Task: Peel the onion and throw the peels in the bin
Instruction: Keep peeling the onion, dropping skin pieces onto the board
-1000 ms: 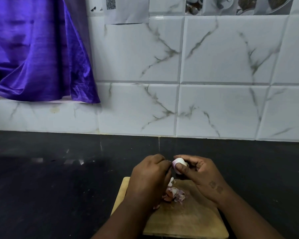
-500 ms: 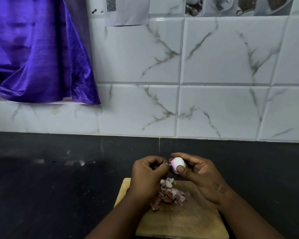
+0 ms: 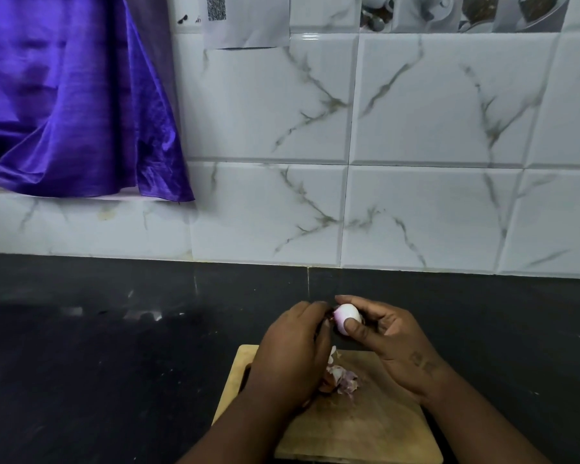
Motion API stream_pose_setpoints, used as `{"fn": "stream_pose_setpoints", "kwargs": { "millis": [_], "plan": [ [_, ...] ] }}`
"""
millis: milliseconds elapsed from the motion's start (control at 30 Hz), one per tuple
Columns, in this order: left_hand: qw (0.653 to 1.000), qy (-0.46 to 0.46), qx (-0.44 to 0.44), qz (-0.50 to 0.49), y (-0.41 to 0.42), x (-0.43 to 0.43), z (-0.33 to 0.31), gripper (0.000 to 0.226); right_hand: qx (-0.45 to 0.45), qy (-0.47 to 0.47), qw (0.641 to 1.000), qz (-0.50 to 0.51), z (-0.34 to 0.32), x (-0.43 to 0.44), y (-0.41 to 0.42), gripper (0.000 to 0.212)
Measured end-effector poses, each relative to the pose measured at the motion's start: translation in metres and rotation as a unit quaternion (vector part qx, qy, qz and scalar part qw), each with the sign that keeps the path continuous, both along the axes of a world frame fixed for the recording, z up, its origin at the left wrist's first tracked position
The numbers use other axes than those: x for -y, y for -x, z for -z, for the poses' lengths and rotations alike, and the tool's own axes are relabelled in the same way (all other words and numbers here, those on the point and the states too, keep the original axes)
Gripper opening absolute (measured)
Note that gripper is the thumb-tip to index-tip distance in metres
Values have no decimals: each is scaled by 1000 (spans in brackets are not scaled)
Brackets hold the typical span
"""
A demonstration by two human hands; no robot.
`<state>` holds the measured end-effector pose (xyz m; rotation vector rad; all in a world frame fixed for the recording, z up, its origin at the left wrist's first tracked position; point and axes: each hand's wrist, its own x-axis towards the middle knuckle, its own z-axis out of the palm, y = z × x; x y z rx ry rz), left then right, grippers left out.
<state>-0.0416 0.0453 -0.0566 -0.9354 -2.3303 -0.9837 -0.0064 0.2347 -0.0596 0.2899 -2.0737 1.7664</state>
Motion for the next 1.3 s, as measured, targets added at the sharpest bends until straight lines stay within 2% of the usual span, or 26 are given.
{"fn": "stream_pose_setpoints", "kwargs": {
  "millis": [167, 500, 700, 967, 1100, 1167, 1200, 1233, 1300],
  "plan": [
    [998, 48, 6, -31, 0, -2, -7, 15, 4, -45, 999, 8, 2, 4, -1, 41],
    [997, 59, 35, 23, 1, 0, 1, 15, 2, -70, 997, 19, 0, 2, -2, 39],
    [996, -46, 66, 36, 9, -1, 5, 23, -17, -108, 993, 41, 1, 11, -4, 34],
    [982, -124, 121, 75, 11, 1, 0, 29, -81, -166, 976, 114, -4, 23, -6, 34],
    [962, -184, 166, 112, 10, 3, -1, 27, -114, -285, 938, 160, -4, 27, -8, 41],
    [955, -197, 176, 139, 1, 3, -3, 27, -99, -334, 915, 203, -2, 16, -4, 42],
    [956, -179, 175, 155, -6, 1, -3, 29, -79, -316, 917, 231, -4, 2, -3, 42],
    [959, -146, 174, 168, -14, -1, -3, 32, -66, -254, 932, 248, -7, -11, -2, 39],
    [963, -108, 171, 178, -18, -3, -1, 33, -52, -91, 973, 204, -7, -19, -3, 35]
  ]
}}
